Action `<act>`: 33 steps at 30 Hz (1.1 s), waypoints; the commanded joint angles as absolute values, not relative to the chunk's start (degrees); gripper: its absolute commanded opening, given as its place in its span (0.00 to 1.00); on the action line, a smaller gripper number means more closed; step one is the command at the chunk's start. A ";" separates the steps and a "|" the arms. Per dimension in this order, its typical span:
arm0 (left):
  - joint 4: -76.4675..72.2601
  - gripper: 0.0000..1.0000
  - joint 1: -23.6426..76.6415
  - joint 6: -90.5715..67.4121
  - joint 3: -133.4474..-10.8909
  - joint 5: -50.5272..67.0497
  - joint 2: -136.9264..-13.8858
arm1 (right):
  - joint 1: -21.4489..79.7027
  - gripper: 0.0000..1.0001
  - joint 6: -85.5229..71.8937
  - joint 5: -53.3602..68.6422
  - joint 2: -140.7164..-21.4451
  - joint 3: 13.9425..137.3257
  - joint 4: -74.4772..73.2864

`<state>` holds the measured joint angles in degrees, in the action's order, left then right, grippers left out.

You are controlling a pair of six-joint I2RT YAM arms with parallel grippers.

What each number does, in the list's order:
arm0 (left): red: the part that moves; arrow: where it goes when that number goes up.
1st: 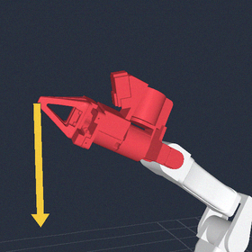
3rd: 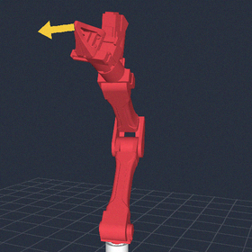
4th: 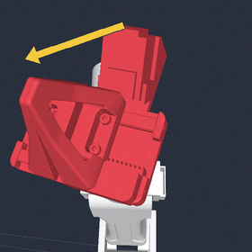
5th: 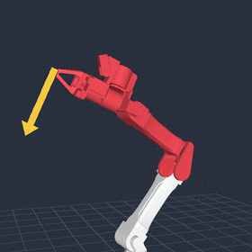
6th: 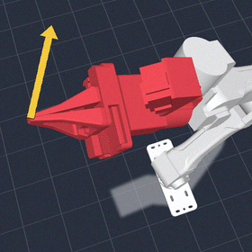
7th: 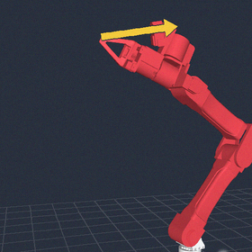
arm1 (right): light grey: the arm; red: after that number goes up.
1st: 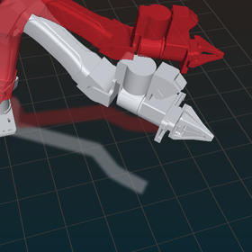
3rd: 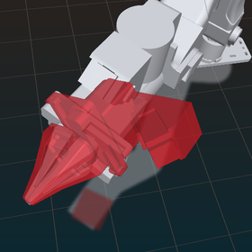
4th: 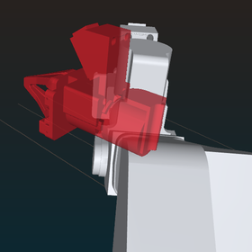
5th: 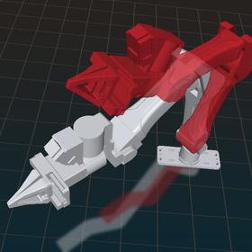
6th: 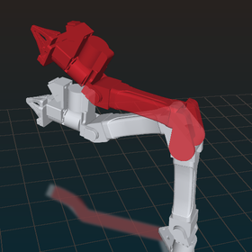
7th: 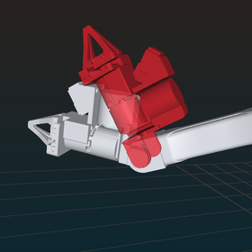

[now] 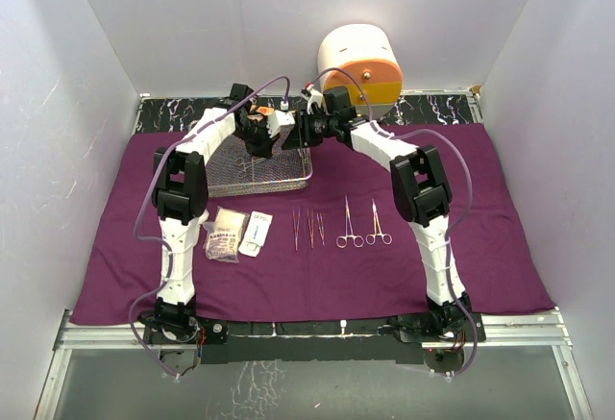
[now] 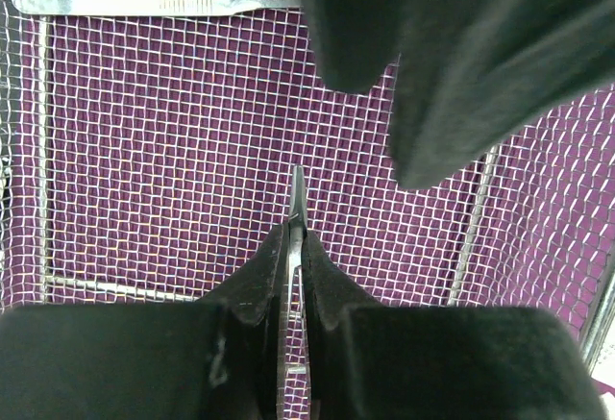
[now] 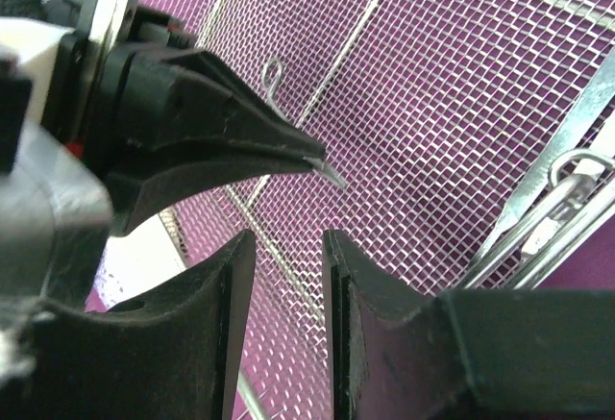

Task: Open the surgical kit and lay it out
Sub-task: Pick up the medical item from the container.

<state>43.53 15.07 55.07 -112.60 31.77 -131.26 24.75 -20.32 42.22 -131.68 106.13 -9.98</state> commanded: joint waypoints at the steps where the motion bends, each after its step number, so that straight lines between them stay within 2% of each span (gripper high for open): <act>1: 43.64 0.00 14.85 54.81 -112.15 35.04 -125.51 | 25.85 0.33 -20.75 39.50 -133.62 111.31 -9.88; 33: 42.41 0.00 14.51 53.53 -110.95 37.19 -124.76 | 28.55 0.34 -20.45 32.87 -138.44 116.46 -13.14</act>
